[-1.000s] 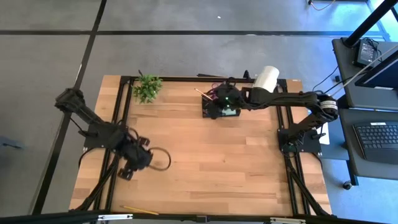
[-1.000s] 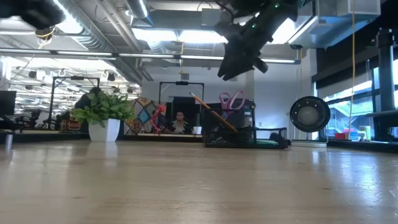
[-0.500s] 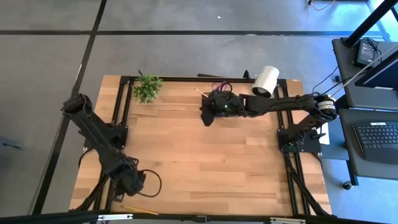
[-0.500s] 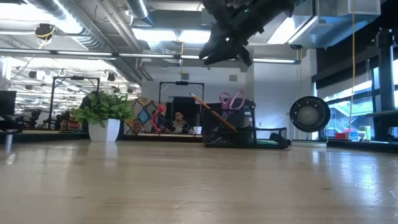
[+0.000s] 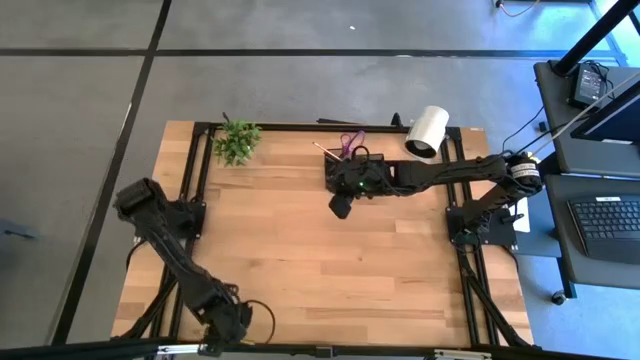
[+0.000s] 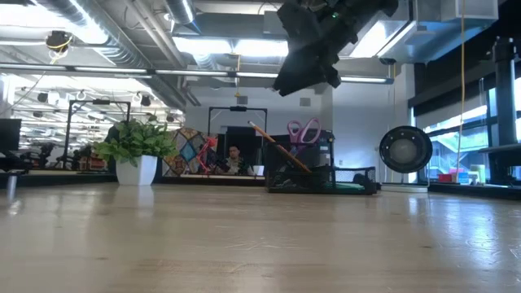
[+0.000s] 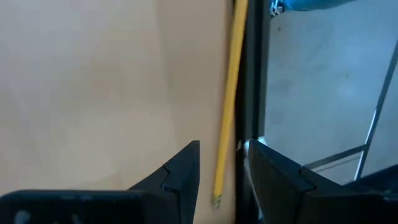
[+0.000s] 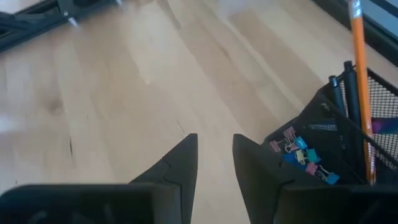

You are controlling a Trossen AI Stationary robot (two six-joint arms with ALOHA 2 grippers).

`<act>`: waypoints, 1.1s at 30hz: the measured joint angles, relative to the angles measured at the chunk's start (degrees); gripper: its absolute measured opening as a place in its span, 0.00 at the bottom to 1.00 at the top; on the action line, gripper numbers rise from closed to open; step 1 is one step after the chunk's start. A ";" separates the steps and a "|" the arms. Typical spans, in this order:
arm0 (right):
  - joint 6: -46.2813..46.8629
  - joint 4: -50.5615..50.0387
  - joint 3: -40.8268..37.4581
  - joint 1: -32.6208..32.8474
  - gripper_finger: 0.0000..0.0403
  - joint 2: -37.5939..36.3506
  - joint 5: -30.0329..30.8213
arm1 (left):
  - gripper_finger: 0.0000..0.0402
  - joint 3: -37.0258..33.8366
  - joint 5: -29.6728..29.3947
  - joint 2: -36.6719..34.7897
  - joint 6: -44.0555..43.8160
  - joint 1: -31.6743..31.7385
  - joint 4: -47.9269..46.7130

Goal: Pick and place office supplies into organizer
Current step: Put the yellow pencil into the black desk organizer

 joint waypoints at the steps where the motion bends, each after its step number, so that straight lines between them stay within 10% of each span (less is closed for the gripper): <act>1: 0.00 -0.17 0.00 0.14 0.26 0.00 0.00 | 0.32 1.10 0.02 1.27 0.05 -0.11 0.04; 33: -0.31 -0.32 0.00 0.18 0.26 0.00 1.17 | 0.32 12.79 -7.52 11.17 -10.51 -5.74 -8.30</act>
